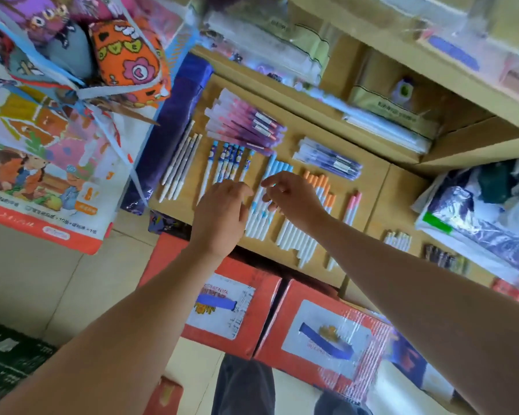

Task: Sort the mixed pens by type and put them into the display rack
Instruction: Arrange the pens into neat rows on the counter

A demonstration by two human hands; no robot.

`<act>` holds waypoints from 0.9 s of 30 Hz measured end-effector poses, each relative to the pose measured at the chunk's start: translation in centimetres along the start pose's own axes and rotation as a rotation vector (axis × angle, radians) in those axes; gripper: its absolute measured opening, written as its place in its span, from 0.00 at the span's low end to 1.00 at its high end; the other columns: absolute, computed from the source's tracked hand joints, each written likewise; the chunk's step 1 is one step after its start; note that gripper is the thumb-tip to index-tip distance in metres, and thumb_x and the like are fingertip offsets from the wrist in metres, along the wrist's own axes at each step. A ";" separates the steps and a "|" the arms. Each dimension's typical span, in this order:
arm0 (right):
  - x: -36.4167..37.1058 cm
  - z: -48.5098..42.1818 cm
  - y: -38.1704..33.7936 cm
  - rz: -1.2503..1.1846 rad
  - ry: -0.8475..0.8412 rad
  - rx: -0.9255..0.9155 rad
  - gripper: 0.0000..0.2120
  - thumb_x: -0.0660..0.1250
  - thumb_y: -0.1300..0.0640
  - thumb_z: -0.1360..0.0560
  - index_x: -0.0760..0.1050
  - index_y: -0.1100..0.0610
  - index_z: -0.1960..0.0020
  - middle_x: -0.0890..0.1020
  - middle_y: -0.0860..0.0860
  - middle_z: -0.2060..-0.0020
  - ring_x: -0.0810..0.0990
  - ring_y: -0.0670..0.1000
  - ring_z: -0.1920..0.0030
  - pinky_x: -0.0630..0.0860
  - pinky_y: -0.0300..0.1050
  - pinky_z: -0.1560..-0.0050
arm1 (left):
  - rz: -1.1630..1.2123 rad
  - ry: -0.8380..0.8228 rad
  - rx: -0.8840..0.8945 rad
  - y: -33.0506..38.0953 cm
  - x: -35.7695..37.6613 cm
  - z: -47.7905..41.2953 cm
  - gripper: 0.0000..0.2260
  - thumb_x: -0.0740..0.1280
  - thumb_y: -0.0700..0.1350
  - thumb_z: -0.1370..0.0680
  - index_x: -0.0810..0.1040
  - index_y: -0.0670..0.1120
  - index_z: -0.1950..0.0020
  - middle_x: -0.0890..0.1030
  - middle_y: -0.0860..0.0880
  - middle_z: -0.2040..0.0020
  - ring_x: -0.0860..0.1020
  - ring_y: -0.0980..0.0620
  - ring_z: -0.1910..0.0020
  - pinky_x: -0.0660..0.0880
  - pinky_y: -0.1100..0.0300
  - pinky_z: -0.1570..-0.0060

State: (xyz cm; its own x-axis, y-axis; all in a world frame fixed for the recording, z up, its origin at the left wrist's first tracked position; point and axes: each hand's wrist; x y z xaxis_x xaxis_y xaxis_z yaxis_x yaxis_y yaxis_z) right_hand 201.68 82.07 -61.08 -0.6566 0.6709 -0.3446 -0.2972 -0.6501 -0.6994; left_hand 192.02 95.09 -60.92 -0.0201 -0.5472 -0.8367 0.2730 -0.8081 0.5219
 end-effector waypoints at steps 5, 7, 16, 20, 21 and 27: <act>-7.3 4.3 5.9 -0.071 0.153 -0.005 0.10 0.60 0.66 0.24 0.78 0.55 0.53 0.82 0.50 0.66 0.79 0.42 0.71 0.78 0.44 0.62 | 0.037 -0.112 0.077 9.0 3.9 -1.0 0.09 0.61 0.40 0.22 0.78 0.47 0.46 0.81 0.48 0.50 0.79 0.47 0.50 0.74 0.53 0.54; -10.5 6.6 9.3 -0.110 0.207 0.005 0.10 0.61 0.67 0.24 0.78 0.56 0.53 0.81 0.50 0.67 0.79 0.45 0.70 0.79 0.48 0.60 | 0.043 -0.162 0.130 13.1 6.0 -0.9 0.07 0.62 0.41 0.23 0.79 0.47 0.50 0.82 0.49 0.52 0.80 0.46 0.51 0.74 0.53 0.54; -24.2 19.0 27.3 -0.166 0.394 0.154 0.09 0.63 0.63 0.26 0.76 0.50 0.58 0.80 0.52 0.68 0.78 0.55 0.67 0.79 0.56 0.59 | 0.042 -0.404 0.398 31.5 18.9 4.1 0.07 0.61 0.39 0.24 0.79 0.46 0.54 0.81 0.46 0.56 0.78 0.43 0.52 0.75 0.48 0.55; -28.9 23.6 35.1 -0.122 0.418 0.221 0.09 0.62 0.63 0.25 0.77 0.51 0.53 0.80 0.48 0.66 0.78 0.51 0.66 0.76 0.45 0.61 | -0.034 -0.473 0.463 37.6 24.7 7.1 0.11 0.63 0.38 0.24 0.79 0.45 0.45 0.78 0.47 0.50 0.74 0.46 0.47 0.70 0.54 0.51; -29.9 24.5 36.9 -0.084 0.408 0.229 0.08 0.62 0.62 0.24 0.78 0.53 0.51 0.80 0.48 0.63 0.78 0.51 0.63 0.75 0.43 0.60 | -0.067 -0.489 0.471 39.0 25.9 7.7 0.13 0.63 0.38 0.24 0.78 0.45 0.42 0.78 0.46 0.47 0.74 0.46 0.45 0.71 0.53 0.48; -35.4 26.9 44.2 0.096 0.380 0.248 0.09 0.62 0.60 0.23 0.77 0.58 0.45 0.82 0.54 0.57 0.82 0.58 0.57 0.78 0.52 0.54 | -0.233 -0.560 0.359 45.4 32.8 9.7 0.20 0.64 0.41 0.23 0.72 0.50 0.32 0.70 0.45 0.35 0.70 0.44 0.36 0.72 0.48 0.40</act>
State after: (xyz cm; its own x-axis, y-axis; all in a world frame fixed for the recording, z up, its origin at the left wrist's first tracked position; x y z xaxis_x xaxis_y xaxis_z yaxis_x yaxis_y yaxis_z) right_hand 193.15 20.00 -62.95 -0.4023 0.6567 -0.6378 -0.4345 -0.7502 -0.4984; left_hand 194.37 38.35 -63.06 -0.5579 -0.3030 -0.7726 -0.1310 -0.8871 0.4425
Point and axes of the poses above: each hand's wrist, its own z-axis away from the middle knuckle, its own x-axis out of the palm, y = z × x
